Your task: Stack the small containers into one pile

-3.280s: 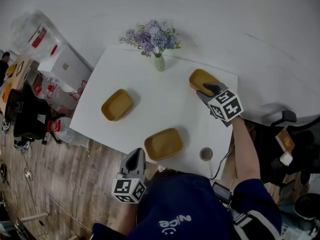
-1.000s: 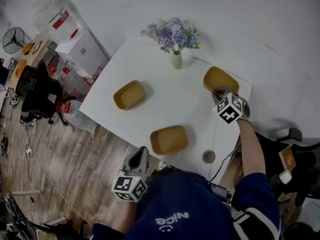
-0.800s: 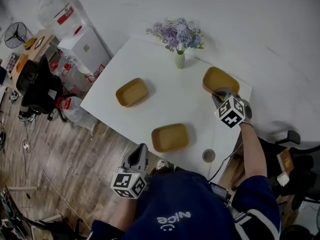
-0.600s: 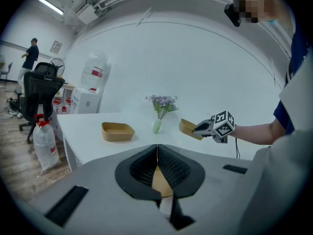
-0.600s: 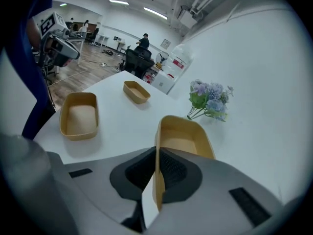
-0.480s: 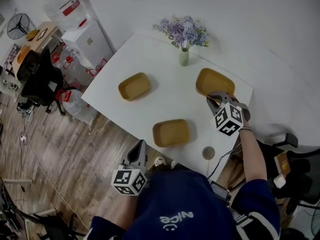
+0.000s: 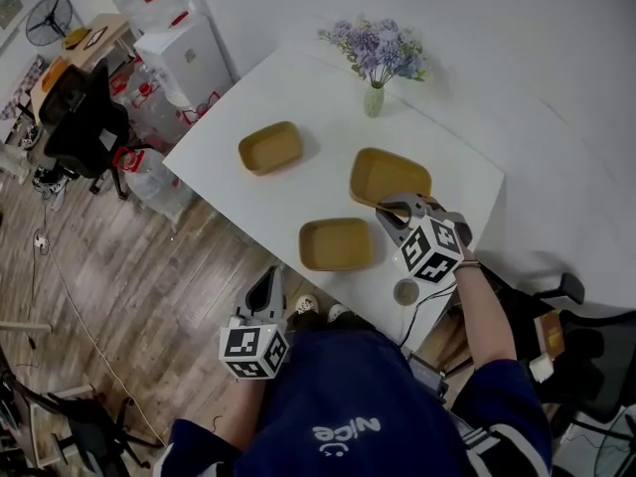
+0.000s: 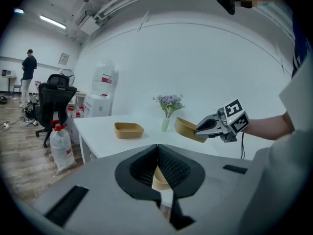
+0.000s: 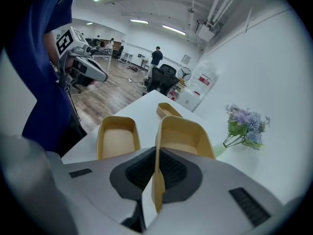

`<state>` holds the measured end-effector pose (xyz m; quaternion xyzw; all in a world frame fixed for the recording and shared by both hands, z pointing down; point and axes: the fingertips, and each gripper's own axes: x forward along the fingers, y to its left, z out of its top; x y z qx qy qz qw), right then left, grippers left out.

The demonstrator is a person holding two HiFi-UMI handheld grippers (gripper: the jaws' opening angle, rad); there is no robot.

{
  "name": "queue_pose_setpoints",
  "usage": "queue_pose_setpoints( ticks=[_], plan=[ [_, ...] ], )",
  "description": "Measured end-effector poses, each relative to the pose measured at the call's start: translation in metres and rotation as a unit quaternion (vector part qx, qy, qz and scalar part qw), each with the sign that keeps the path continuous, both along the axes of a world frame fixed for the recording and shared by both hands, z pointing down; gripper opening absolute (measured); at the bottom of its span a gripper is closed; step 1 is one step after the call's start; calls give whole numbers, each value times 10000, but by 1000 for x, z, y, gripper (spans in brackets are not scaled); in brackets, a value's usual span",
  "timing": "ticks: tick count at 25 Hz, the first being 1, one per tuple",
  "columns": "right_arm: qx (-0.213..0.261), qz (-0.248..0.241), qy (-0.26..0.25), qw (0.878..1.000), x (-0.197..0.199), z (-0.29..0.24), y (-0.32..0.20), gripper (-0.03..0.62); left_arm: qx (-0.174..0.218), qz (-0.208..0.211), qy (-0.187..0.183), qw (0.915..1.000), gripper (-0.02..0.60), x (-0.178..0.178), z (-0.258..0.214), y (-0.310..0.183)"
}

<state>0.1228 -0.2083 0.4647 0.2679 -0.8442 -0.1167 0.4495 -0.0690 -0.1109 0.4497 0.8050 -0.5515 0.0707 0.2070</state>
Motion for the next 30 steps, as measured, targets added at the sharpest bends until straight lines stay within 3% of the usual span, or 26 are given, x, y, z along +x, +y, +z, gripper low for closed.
queue_pose_setpoints(
  ticks=[7,11,21,30],
  plan=[
    [-174,-513,-191,9983,-26,16,26,55,-41,-390,-55,9992,20,-9,13,25],
    [-138,-951,-121,9953,-45,21,45,55,-27,-324,-422,9986,20,-5,20,38],
    [-312,-1601,-197,9864,-86,31,82,55,-185,-696,-228,9971,20,-19,25,46],
    [-676,-1878,-38,9799,-97,52,98,57,-201,-855,-131,9961,20,-19,31,44]
  ],
)
